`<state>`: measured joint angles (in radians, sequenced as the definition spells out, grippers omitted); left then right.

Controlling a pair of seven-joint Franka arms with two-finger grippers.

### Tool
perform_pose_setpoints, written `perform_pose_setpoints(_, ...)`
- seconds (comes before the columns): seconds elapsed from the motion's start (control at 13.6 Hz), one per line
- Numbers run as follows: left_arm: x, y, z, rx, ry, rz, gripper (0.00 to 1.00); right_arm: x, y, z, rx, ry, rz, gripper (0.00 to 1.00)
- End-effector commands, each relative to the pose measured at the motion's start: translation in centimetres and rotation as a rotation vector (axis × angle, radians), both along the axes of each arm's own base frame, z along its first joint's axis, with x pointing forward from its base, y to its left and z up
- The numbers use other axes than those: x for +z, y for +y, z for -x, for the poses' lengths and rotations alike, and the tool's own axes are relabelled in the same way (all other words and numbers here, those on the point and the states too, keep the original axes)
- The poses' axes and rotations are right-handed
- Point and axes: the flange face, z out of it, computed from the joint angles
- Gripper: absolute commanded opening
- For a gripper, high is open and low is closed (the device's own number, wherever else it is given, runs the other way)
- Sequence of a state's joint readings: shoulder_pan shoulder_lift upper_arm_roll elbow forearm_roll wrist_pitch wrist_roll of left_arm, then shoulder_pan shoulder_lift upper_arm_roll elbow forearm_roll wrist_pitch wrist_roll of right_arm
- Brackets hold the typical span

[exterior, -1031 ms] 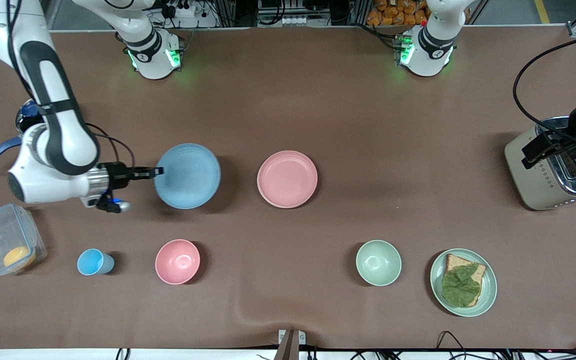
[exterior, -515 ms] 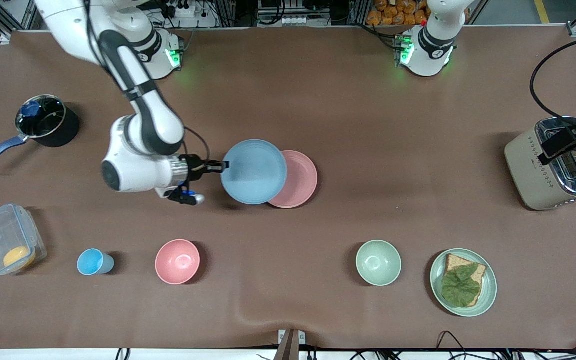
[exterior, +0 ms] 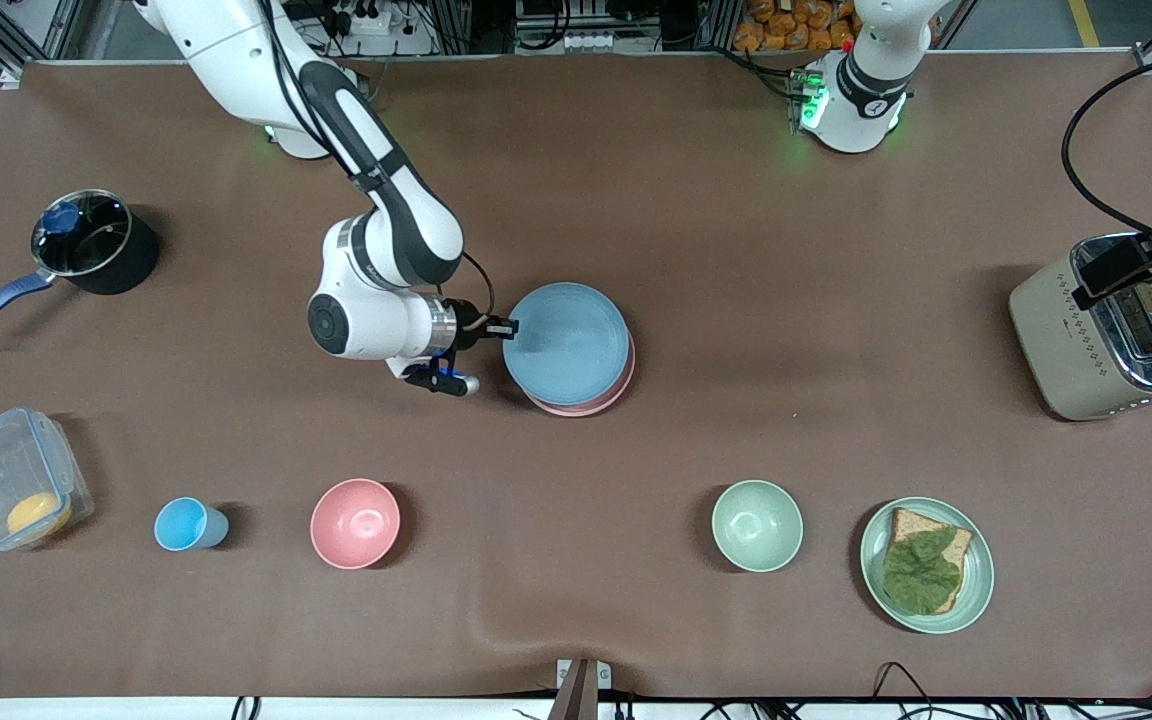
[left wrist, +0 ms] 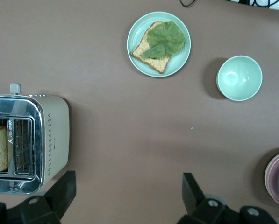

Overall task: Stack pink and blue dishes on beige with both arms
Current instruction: 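Lower the blue plate onto the stack and open the right gripper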

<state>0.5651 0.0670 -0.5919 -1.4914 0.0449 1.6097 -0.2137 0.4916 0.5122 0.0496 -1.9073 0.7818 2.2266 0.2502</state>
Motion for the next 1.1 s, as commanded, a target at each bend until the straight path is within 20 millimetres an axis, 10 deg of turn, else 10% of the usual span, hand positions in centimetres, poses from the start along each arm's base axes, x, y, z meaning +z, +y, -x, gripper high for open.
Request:
perform_pose_setpoints(0.0, 0.7, -0.2, 0.7, -0.030, 0.010, 0.012, 1.00, -0.7, 1.8, 0.8, -0.041, -0.022, 0.017, 0.00)
perform_pose_setpoints(0.29, 1.3, -0.1, 1.5, -0.025, 0.014, -0.004, 1.00, -1.4, 2.0, 0.8, -0.054, -0.025, 0.025, 0.00)
perform_pose_setpoints(0.37, 1.4, 0.1, 1.7, -0.031, 0.025, -0.006, 1.00, -1.3, 2.0, 0.7, -0.072, -0.012, 0.031, 0.35)
perform_pose_setpoints(0.44, 1.3, -0.1, 1.8, -0.042, 0.029, -0.006, 1.00, -1.0, 2.0, 0.6, -0.102, 0.001, 0.038, 0.99)
perform_pose_setpoints(0.66, 0.9, -0.8, 2.1, -0.061, 0.061, -0.004, 1.00, 2.2, 0.8, -0.4, -0.097, -0.007, 0.018, 1.00)
perform_pose_setpoints(1.03, 0.9, -2.5, 2.6, -0.096, 0.084, 0.013, 1.00, 8.7, -9.0, -4.7, 0.020, -0.023, 0.116, 1.00)
